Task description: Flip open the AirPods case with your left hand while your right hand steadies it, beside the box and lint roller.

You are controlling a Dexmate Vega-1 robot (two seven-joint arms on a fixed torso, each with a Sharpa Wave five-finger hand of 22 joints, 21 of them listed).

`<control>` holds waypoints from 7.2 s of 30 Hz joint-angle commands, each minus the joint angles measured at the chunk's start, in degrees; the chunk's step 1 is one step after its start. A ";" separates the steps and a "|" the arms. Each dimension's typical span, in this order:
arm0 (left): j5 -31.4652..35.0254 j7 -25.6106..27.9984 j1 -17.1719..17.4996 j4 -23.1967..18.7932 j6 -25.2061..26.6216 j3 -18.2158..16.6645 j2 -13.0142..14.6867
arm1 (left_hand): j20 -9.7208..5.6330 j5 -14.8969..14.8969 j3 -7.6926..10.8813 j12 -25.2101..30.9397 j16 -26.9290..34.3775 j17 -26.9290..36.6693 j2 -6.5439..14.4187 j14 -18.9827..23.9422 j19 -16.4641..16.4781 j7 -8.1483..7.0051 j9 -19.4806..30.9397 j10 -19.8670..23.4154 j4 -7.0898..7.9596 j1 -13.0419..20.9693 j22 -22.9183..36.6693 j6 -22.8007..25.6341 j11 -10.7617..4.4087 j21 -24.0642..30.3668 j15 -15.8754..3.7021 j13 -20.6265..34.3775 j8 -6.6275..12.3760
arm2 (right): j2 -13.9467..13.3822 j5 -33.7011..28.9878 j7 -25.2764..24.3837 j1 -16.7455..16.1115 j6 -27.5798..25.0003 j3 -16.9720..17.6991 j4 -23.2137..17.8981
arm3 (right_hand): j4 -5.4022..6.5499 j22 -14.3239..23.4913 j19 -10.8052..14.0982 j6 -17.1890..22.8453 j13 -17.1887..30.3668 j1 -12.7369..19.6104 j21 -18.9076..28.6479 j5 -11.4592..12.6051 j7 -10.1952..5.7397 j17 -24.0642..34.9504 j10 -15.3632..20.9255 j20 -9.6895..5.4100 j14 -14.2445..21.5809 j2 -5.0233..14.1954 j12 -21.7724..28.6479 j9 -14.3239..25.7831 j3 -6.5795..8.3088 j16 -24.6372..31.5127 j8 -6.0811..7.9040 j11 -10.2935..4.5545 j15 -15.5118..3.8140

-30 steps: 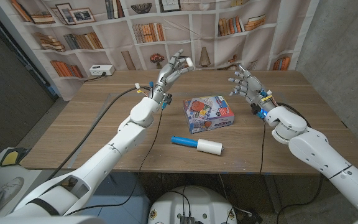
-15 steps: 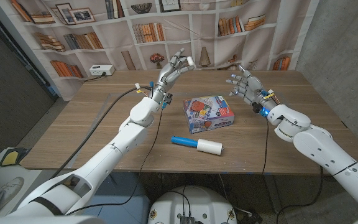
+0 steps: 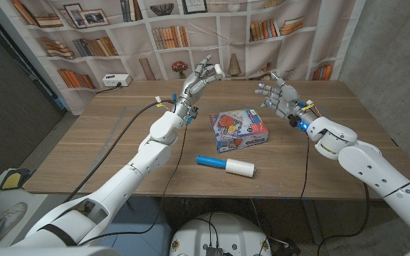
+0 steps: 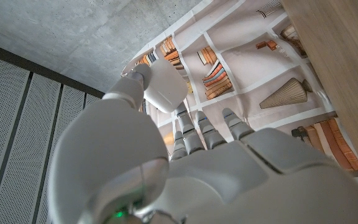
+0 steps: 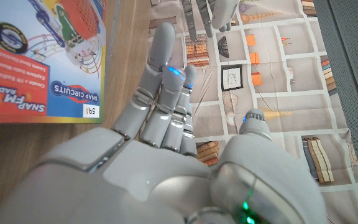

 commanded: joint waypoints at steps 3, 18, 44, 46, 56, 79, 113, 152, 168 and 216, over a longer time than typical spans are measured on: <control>-3.47 -4.17 -0.61 1.44 -0.01 0.50 -1.01 | -0.06 0.61 -0.13 -0.18 -0.14 0.26 0.75 -0.10 -0.51 -0.43 0.14 9.17 0.19 0.22 0.09 0.07 -5.77 -0.16 0.11 4.19 -0.13 | -1.64 4.30 3.99 2.69 -3.50 -0.36 2.89 | 0.50 -0.27 2.21 4.02 6.11 -1.86 2.30 -0.23 -0.65 4.14 6.49 -1.05 3.75 -0.45 8.09 1.45 0.04 0.75 0.75 -2.95 -3.50; -7.18 -9.61 -1.17 1.78 1.05 1.54 -1.98 | 0.13 0.86 -0.21 -0.35 -0.07 0.28 0.71 0.11 -0.49 -0.51 0.14 9.46 0.26 0.09 0.10 0.21 -5.78 -0.12 0.15 4.23 -0.10 | -2.11 6.28 8.88 6.06 -6.15 -1.61 6.95 | 0.64 -1.14 4.65 9.49 22.76 -3.80 5.65 -0.33 -1.73 8.15 8.89 -3.42 8.25 -1.18 23.02 6.39 -0.10 1.46 2.55 -6.29 -3.50; -13.91 -18.52 -0.89 3.84 1.37 1.56 -4.05 | 0.33 1.36 -0.35 -0.82 -0.06 0.35 0.77 0.19 -0.53 -0.44 0.14 9.71 0.39 -0.23 0.10 0.26 -5.78 -0.08 0.15 4.31 -0.15 | -2.88 5.66 14.22 6.76 -5.78 -2.17 7.91 | 0.65 1.97 7.21 20.55 24.42 -6.01 11.45 -0.08 -3.31 8.59 14.33 -5.22 14.96 -2.24 29.91 17.56 -0.38 10.09 9.55 -8.34 -3.45; -13.96 -18.82 -0.97 4.36 1.40 1.68 -4.33 | 0.38 1.39 -0.38 -0.85 -0.06 0.36 0.78 0.17 -0.54 -0.39 0.14 9.72 0.40 -0.25 0.10 0.27 -5.78 -0.08 0.17 4.32 -0.15 | -2.81 5.73 14.79 6.89 -5.76 -2.32 7.96 | 0.71 1.83 7.20 20.12 24.47 -6.22 11.48 -0.08 -3.07 8.58 13.97 -5.22 14.83 -2.30 30.00 18.12 -0.43 10.57 9.45 -8.36 -3.43; -14.55 -20.12 -1.39 6.13 1.79 1.80 -5.40 | 0.53 1.55 -0.45 -1.04 -0.01 0.37 0.83 0.29 -0.67 -0.44 0.14 9.78 0.38 -0.27 0.10 0.34 -5.78 -0.12 0.35 4.35 -0.14 | -3.07 4.83 15.99 6.97 -5.41 -3.08 7.17 | 0.72 1.67 6.77 20.47 22.30 -6.85 12.03 -0.02 -3.28 8.50 14.46 -5.11 13.85 -2.42 30.19 20.73 -0.37 13.09 9.44 -8.17 -3.41; -19.28 -26.31 -2.07 10.39 4.10 1.32 -8.79 | 0.70 1.85 -0.85 -1.49 -0.08 0.38 0.72 0.14 -0.76 -0.56 0.14 9.96 0.43 -0.68 0.11 0.64 -5.78 -0.10 0.47 4.45 -0.10 | -2.53 1.09 17.56 10.96 -6.07 -7.39 7.55 | 1.04 2.55 7.03 24.68 43.62 -9.11 15.30 0.10 -4.19 8.66 14.16 -5.21 14.83 -2.87 49.08 22.80 -0.29 17.10 8.19 -10.69 -3.48; -20.13 -29.21 -2.52 12.50 4.58 0.74 -10.37 | 0.71 2.39 -0.78 -2.03 -0.14 0.35 0.78 0.26 -0.83 -0.69 0.13 10.32 0.29 -0.63 0.12 0.70 -5.79 -0.06 0.52 4.63 -0.16 | -0.88 3.26 21.45 12.35 -7.14 -9.03 8.74 | 0.25 2.79 7.15 27.65 43.54 -8.18 16.55 0.05 -5.16 8.70 14.40 -5.42 16.67 -2.41 57.62 21.42 0.92 17.20 6.45 -10.56 -3.44; -20.67 -30.37 -2.25 12.35 5.66 0.74 -10.26 | 0.76 2.86 -0.69 -2.54 -0.14 0.35 0.98 0.46 -0.91 -0.81 0.14 10.58 0.20 -0.49 0.12 0.96 -5.80 -0.03 0.39 4.81 -0.14 | 1.84 5.15 24.04 11.75 -4.94 -8.82 10.71 | -0.54 2.80 6.34 28.45 43.11 -5.62 17.25 0.23 -5.67 8.68 13.09 -5.58 16.44 0.59 61.47 18.56 3.87 17.15 3.36 -10.84 -3.45; -20.79 -30.76 -2.20 12.92 5.35 0.72 -10.68 | 0.76 3.05 -0.73 -2.75 -0.16 0.33 0.96 0.55 -0.95 -0.75 0.14 10.77 0.16 -0.42 0.12 1.03 -5.81 -0.03 0.32 4.92 -0.15 | 2.63 5.84 24.21 11.39 -4.61 -8.49 11.35 | -0.39 3.07 5.82 28.75 43.07 -5.06 17.75 0.15 -5.64 8.65 12.98 -5.58 16.30 1.73 61.84 17.14 5.11 17.07 1.92 -10.83 -3.45; -20.30 -30.24 -2.42 12.83 5.80 0.97 -10.66 | 0.86 3.51 -0.73 -3.24 -0.18 0.33 0.99 0.86 -0.99 -0.87 0.14 11.34 0.17 -0.35 0.12 1.31 -5.82 -0.01 0.23 5.26 -0.17 | 3.86 5.86 26.41 10.99 -2.99 -8.40 12.78 | -1.62 1.21 2.88 32.52 38.78 2.50 19.87 0.10 -7.82 8.58 13.23 -5.60 13.98 3.80 54.76 12.50 14.55 16.75 -1.20 -10.85 -3.52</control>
